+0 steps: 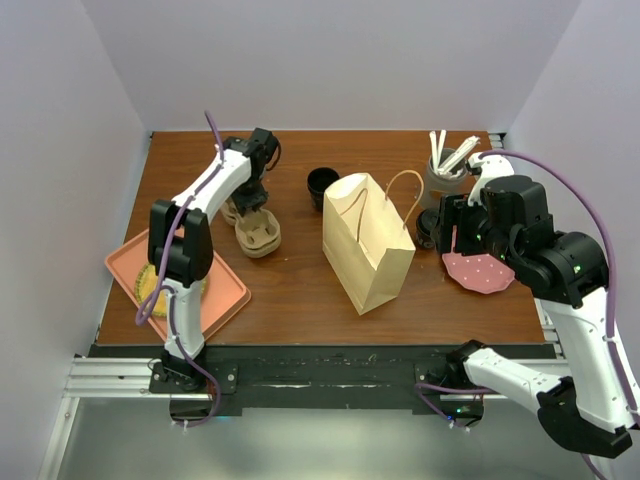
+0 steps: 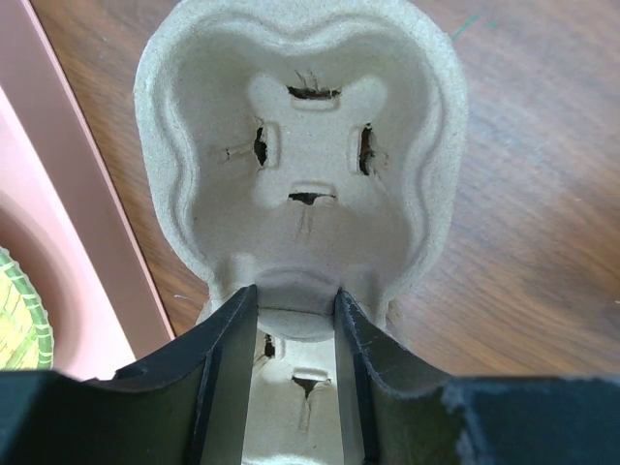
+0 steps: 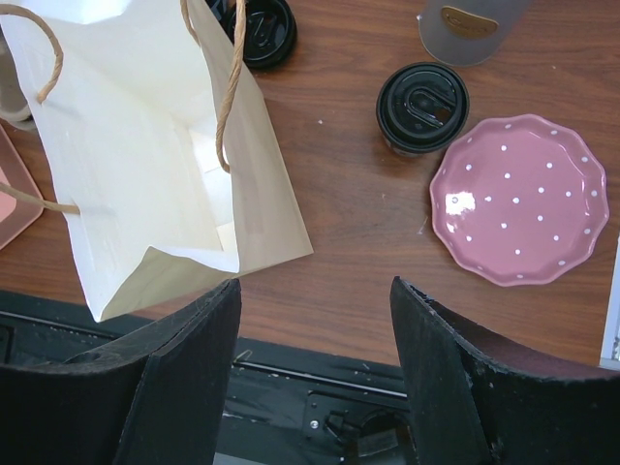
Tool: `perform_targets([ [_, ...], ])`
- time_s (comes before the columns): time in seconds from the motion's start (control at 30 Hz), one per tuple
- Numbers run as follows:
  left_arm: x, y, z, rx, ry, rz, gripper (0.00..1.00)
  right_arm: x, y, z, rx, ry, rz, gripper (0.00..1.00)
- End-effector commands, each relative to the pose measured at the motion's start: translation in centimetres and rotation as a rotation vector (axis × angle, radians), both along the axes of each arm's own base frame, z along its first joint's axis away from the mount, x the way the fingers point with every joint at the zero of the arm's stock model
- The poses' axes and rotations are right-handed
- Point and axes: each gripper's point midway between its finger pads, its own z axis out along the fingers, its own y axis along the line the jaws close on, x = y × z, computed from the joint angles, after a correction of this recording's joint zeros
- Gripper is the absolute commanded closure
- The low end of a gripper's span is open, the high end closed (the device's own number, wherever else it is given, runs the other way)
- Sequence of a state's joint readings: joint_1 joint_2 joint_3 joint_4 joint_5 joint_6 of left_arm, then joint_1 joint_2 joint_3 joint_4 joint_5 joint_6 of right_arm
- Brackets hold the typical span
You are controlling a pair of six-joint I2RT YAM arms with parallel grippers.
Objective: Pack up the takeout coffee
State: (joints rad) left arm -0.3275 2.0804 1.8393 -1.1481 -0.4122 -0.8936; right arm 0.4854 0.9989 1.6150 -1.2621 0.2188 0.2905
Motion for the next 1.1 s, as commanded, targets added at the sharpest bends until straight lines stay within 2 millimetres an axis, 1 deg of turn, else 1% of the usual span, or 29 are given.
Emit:
perform_targets([
  [0.0, 1.5, 0.6, 3.2, 0.010, -0.079, 0.013, 0.70, 0.3, 0.1, 1.2, 0.028, -0.047, -0.008, 0.33],
  [0.23, 1.9, 0.8, 5.1, 0.018, -0.119, 0.021, 0.71, 0.5, 0.3, 1.1, 0.031, -0.047, -0.002, 0.33],
  [0.33, 2.3, 0.7, 6.8, 0.013, -0.156, 0.000, 0.71, 0.6, 0.3, 1.1, 0.029, -0.046, -0.006, 0.33],
  [0.37, 2.6, 0.6, 8.1, 0.003, -0.186, -0.005, 0.71, 0.6, 0.5, 1.1, 0.032, -0.043, -0.001, 0.33],
  [0.43, 2.4, 0.6, 9.5, -0.011, -0.205, -0.008, 0.71, 0.7, 0.6, 1.2, 0.039, -0.040, 0.002, 0.34],
  [0.47, 2.5, 0.3, 11.3, -0.036, -0.246, -0.012, 0.71, 0.7, 0.9, 1.3, 0.048, -0.041, 0.009, 0.33],
  [0.53, 2.4, -0.6, 13.0, -0.095, -0.276, -0.031, 0.72, 0.8, 1.1, 1.2, 0.058, -0.039, 0.010, 0.34],
  [0.57, 2.3, -0.9, 14.9, -0.131, -0.324, -0.039, 0.72, 0.8, 1.1, 1.2, 0.059, -0.037, 0.010, 0.34],
  [0.6, 2.3, -1.9, 15.9, -0.187, -0.346, -0.060, 0.73, 0.9, 1.1, 1.3, 0.060, -0.040, 0.007, 0.34],
  [0.63, 2.2, -2.4, 16.9, -0.225, -0.369, -0.069, 0.74, 0.9, 1.1, 1.2, 0.062, -0.042, 0.004, 0.34],
  [0.67, 1.8, -2.9, 18.5, -0.266, -0.405, -0.078, 0.74, 1.0, 1.2, 1.2, 0.063, -0.040, 0.004, 0.34],
  [0.7, 1.7, -4.0, 19.5, -0.335, -0.427, -0.102, 0.75, 1.1, 1.2, 1.1, 0.066, -0.044, 0.001, 0.34],
  [0.73, 1.5, -4.7, 20.3, -0.380, -0.446, -0.108, 0.75, 1.2, 1.3, 0.9, 0.068, -0.043, 0.002, 0.34],
  [0.77, 0.9, -5.2, 21.8, -0.429, -0.475, -0.118, 0.76, 1.4, 1.5, 1.1, 0.079, -0.052, 0.005, 0.34],
  [0.8, 0.7, -6.5, 22.8, -0.506, -0.489, -0.151, 0.77, 1.5, 1.7, 0.9, 0.082, -0.050, 0.011, 0.34],
  [0.83, 0.5, -7.3, 23.8, -0.558, -0.506, -0.157, 0.78, 1.6, 2.0, 0.8, 0.093, -0.045, 0.017, 0.34],
  [0.87, -0.1, -7.8, 25.4, -0.609, -0.535, -0.174, 0.79, 1.7, 2.2, 0.9, 0.099, -0.047, 0.022, 0.34],
  [0.9, -0.3, -9.2, 26.8, -0.691, -0.557, -0.214, 0.80, 1.9, 2.4, 1.0, 0.106, -0.052, 0.025, 0.34],
  [0.93, -0.9, -9.8, 28.4, -0.748, -0.586, -0.221, 0.80, 1.9, 2.6, 1.0, 0.112, -0.054, 0.032, 0.34],
  [0.97, -1.2, -10.5, 29.5, -0.791, -0.605, -0.238, 0.80, 2.0, 2.6, 1.0, 0.112, -0.061, 0.032, 0.34],
  [1.0, -1.4, -11.8, 31.4, -0.866, -0.642, -0.284, 0.81, 2.3, 2.7, 0.8, 0.108, -0.065, 0.036, 0.34],
  [1.07, -2.4, -13.7, 33.8, -0.967, -0.672, -0.322, 0.81, 2.4, 2.9, 0.5, 0.105, -0.063, 0.045, 0.34],
])
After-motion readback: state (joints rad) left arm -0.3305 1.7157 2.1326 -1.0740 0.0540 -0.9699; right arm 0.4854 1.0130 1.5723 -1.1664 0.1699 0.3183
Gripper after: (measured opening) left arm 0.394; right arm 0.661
